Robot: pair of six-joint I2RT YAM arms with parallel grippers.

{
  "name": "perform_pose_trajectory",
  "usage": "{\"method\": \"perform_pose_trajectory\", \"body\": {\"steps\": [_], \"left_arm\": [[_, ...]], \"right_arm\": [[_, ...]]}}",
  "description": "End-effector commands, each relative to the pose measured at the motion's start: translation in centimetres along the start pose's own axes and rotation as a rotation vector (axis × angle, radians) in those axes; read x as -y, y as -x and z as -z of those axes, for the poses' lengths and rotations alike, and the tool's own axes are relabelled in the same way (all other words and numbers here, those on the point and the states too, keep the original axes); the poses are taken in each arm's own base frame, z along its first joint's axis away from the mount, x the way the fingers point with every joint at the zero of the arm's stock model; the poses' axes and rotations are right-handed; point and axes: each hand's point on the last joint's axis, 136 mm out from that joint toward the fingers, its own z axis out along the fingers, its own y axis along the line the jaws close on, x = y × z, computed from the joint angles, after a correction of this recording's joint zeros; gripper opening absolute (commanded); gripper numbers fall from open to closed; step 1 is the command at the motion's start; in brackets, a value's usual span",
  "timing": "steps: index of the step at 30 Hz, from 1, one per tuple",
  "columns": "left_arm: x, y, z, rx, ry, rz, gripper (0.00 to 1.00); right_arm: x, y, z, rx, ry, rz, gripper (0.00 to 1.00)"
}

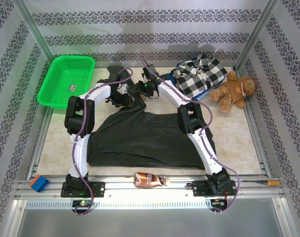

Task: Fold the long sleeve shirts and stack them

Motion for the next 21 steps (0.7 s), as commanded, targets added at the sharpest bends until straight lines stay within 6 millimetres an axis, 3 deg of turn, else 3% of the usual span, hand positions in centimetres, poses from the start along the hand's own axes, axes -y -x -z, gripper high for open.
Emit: {"method": "perform_pose_trajectory", "body": {"steps": [1, 3, 6, 12, 21], "left_arm": [[-0.6, -0.9, -2.2, -0.015, -0.008, 0.044, 0.37], [-0.5, -1.2, -2.5, -0.018, -0.027, 0.058, 0.31], [-0.7, -1.7, -2.6, -0.018, -0.026, 0.073, 0.22], [-1.3, -2.1, -2.2, -0.007, -0.041, 0.113, 0.05], [-4.3, -2.5, -0.1, 0.061, -0.018, 0.198, 0.00]], "right_arm": [[-0.4, 0.0, -0.3, -0.010, 0.020, 0.002, 0.41], [-0.6, -0.3, -0.4, -0.019, 0.027, 0.009, 0.38], [-0.6, -0.6, -0.3, -0.026, 0.023, 0.008, 0.23], [-1.2, 1.5, 2.0, 0.044, 0.023, 0.000, 0.00], [-2.1, 3.3, 4.8, 0.113, 0.053, -0.014, 0.00]]}}
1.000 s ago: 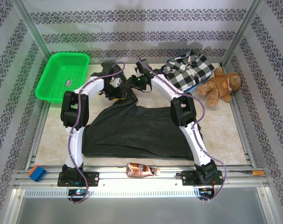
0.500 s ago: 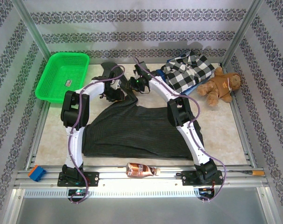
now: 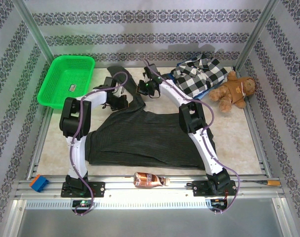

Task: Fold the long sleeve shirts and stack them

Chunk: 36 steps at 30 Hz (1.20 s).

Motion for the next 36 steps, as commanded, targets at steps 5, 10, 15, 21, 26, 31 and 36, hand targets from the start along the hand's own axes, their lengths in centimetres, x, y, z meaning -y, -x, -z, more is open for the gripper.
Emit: {"method": "perform_pose_trajectory", "body": {"steps": [5, 10, 15, 21, 26, 31, 36], "left_arm": [[-4.9, -1.7, 1.4, 0.041, 0.091, 0.145, 0.00], [-6.5, -1.9, 3.1, 0.104, 0.128, 0.186, 0.00], [-7.4, -1.1, 5.4, 0.219, 0.130, 0.242, 0.00], [-6.5, -0.5, 7.1, 0.302, 0.068, 0.246, 0.00], [-4.2, 0.5, 8.8, 0.397, -0.053, 0.239, 0.10], [-3.8, 3.0, 9.7, 0.436, -0.063, 0.263, 0.49], [-2.5, 6.4, 8.0, 0.383, -0.117, 0.218, 0.60]], "right_arm": [[-1.0, 3.7, 4.0, 0.130, 0.037, -0.041, 0.00], [1.3, 4.6, 4.1, 0.167, -0.010, -0.120, 0.00], [3.5, 5.6, 3.7, 0.227, -0.024, -0.226, 0.00], [4.6, 6.1, 3.1, 0.281, 0.040, -0.343, 0.00], [2.9, 6.8, 3.8, 0.290, 0.106, -0.309, 0.00], [1.4, 7.6, 4.4, 0.287, 0.143, -0.268, 0.00], [1.1, 7.4, 4.1, 0.267, 0.141, -0.260, 0.00]]}}
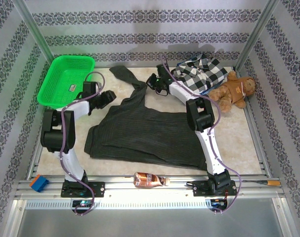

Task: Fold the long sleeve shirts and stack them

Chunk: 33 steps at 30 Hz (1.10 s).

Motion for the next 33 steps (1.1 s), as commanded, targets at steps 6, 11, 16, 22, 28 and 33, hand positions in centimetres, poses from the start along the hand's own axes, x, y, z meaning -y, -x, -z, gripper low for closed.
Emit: {"method": "perform_pose_trajectory", "body": {"steps": [6, 11, 16, 22, 28, 33], "left_arm": [[3.3, 1.6, -4.5, -0.131, -0.112, -0.124, 0.61], [3.1, -0.2, -7.2, -0.245, -0.066, -0.154, 0.57], [1.1, 1.9, -9.0, -0.160, 0.090, -0.100, 0.59], [2.9, 5.3, -10.2, -0.016, 0.002, 0.055, 0.68], [2.7, 6.9, -11.5, 0.067, -0.023, 0.188, 0.70], [2.3, 8.0, -13.0, 0.102, -0.024, 0.280, 0.69]], "right_arm": [[-2.2, 0.8, 1.3, 0.016, 0.019, 0.044, 0.00], [-1.4, 0.7, 1.4, 0.012, -0.006, 0.038, 0.00], [-1.1, 0.5, 1.4, 0.001, -0.015, 0.040, 0.00], [-0.7, -0.2, 1.5, -0.019, -0.023, 0.051, 0.00], [-0.5, -1.3, 1.2, -0.056, -0.016, 0.058, 0.00], [-0.4, -2.1, 0.9, -0.085, -0.005, 0.058, 0.00]]}}
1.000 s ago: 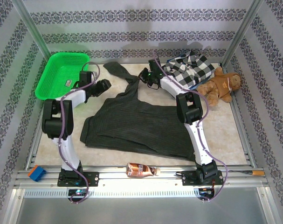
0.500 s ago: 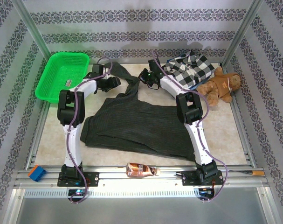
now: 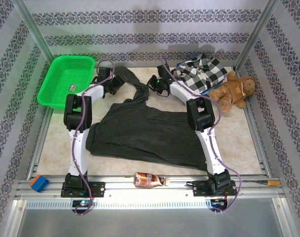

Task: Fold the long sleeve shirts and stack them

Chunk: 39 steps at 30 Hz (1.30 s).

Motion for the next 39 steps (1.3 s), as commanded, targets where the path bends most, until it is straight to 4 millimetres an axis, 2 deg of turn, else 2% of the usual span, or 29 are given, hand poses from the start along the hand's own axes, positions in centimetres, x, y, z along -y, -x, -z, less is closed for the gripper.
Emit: {"method": "perform_pose_trajectory", "body": {"steps": [1, 7, 12, 16, 19, 21, 24, 29, 33, 36, 37, 39], "left_arm": [[0.3, 2.2, -1.6, 0.078, -0.027, 0.102, 0.68], [2.1, 3.9, -3.4, 0.109, -0.081, 0.154, 0.65], [1.8, 3.7, -5.2, 0.079, -0.046, 0.182, 0.58], [3.3, 3.6, -6.1, 0.063, -0.092, 0.175, 0.43], [4.1, 3.3, -6.2, 0.056, -0.107, 0.157, 0.20], [5.0, 3.6, -6.0, 0.069, -0.132, 0.143, 0.10], [7.4, 4.5, -5.1, 0.107, -0.184, 0.095, 0.00], [11.8, 5.6, -3.4, 0.147, -0.265, 0.036, 0.00], [12.9, 5.7, -2.9, 0.149, -0.289, 0.024, 0.00], [13.5, 5.6, -1.8, 0.139, -0.281, 0.009, 0.01], [13.6, 5.5, -1.3, 0.135, -0.269, 0.004, 0.11], [13.6, 4.9, 0.0, 0.116, -0.253, -0.012, 0.39]], "right_arm": [[-1.8, -1.1, 0.9, -0.032, 0.037, 0.034, 0.00], [-2.2, -2.0, 0.7, -0.064, 0.054, 0.045, 0.00], [-2.4, -2.1, 0.8, -0.071, 0.067, 0.047, 0.00], [-2.7, -2.2, 0.8, -0.080, 0.077, 0.049, 0.00], [-2.6, -2.2, 0.8, -0.082, 0.079, 0.047, 0.00], [-2.5, -2.2, 0.8, -0.084, 0.077, 0.047, 0.00], [-2.0, -2.0, 1.0, -0.080, 0.070, 0.040, 0.00], [-1.0, -1.7, 1.4, -0.074, 0.057, 0.024, 0.00], [-0.4, -1.3, 1.8, -0.063, 0.051, 0.014, 0.00], [0.0, -0.7, 2.3, -0.044, 0.033, 0.014, 0.03], [0.2, -0.4, 2.6, -0.031, 0.018, 0.018, 0.06], [0.6, 0.3, 3.4, 0.003, -0.028, 0.047, 0.12]]}}
